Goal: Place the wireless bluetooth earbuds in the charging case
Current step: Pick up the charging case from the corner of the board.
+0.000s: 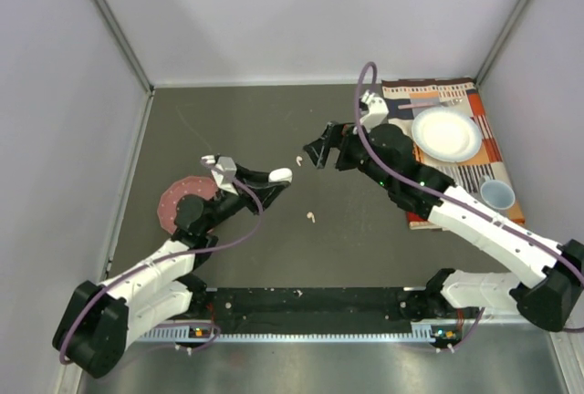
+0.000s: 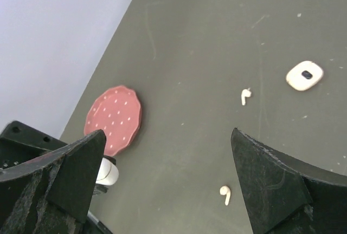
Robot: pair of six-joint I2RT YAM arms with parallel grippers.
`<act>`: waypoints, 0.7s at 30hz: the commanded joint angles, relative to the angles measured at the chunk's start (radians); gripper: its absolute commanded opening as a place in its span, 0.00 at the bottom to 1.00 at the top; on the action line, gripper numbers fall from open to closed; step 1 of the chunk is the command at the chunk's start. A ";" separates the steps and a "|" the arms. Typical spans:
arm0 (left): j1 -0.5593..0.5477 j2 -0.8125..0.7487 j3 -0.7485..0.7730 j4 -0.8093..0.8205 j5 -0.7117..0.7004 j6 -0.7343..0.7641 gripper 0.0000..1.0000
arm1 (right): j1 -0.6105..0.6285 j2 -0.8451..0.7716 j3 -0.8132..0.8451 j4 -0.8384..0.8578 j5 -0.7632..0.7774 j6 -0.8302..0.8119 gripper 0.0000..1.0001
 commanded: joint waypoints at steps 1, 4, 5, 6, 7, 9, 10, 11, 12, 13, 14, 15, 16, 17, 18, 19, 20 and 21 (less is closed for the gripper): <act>0.013 0.039 0.069 -0.138 -0.119 -0.101 0.00 | -0.023 -0.064 -0.038 0.012 0.142 0.051 0.99; 0.059 0.133 0.109 -0.174 -0.115 -0.242 0.00 | -0.032 -0.079 -0.052 0.012 0.150 0.046 0.99; 0.068 0.164 0.120 -0.202 -0.107 -0.283 0.00 | -0.034 -0.081 -0.056 0.009 0.152 0.046 0.99; 0.077 0.196 0.131 -0.202 -0.099 -0.320 0.00 | -0.034 -0.082 -0.059 0.011 0.152 0.046 0.99; 0.088 0.261 0.142 -0.190 -0.081 -0.368 0.00 | -0.035 -0.087 -0.061 0.012 0.150 0.047 0.99; 0.102 0.325 0.146 -0.143 -0.040 -0.413 0.00 | -0.040 -0.091 -0.067 0.011 0.147 0.047 0.99; 0.114 0.383 0.136 -0.115 -0.033 -0.463 0.00 | -0.038 -0.093 -0.070 0.011 0.147 0.047 0.99; 0.119 0.412 0.128 -0.068 -0.024 -0.482 0.00 | -0.041 -0.100 -0.075 0.009 0.149 0.044 0.99; 0.123 0.440 0.125 -0.013 -0.007 -0.498 0.00 | -0.041 -0.105 -0.076 0.006 0.149 0.043 0.99; 0.131 0.487 0.131 -0.001 0.002 -0.526 0.00 | -0.043 -0.110 -0.079 0.006 0.152 0.040 0.99; 0.131 0.507 0.137 0.000 0.008 -0.532 0.00 | -0.046 -0.120 -0.085 0.005 0.153 0.043 0.99; 0.131 0.541 0.145 -0.018 0.005 -0.534 0.00 | -0.048 -0.125 -0.088 0.005 0.158 0.041 0.99; 0.131 0.555 0.152 -0.024 0.002 -0.532 0.00 | -0.049 -0.128 -0.091 0.005 0.161 0.040 0.99; 0.131 0.569 0.154 -0.026 -0.004 -0.531 0.00 | -0.051 -0.136 -0.094 0.005 0.162 0.041 0.99; 0.133 0.592 0.154 -0.033 -0.022 -0.535 0.00 | -0.054 -0.139 -0.096 0.003 0.164 0.038 0.99; 0.134 0.602 0.152 -0.032 -0.026 -0.539 0.00 | -0.054 -0.140 -0.098 0.005 0.167 0.040 0.99; 0.136 0.613 0.152 -0.035 -0.032 -0.540 0.00 | -0.055 -0.142 -0.099 0.003 0.169 0.038 0.99; 0.139 0.630 0.152 -0.043 -0.041 -0.543 0.00 | -0.057 -0.140 -0.099 0.002 0.169 0.041 0.99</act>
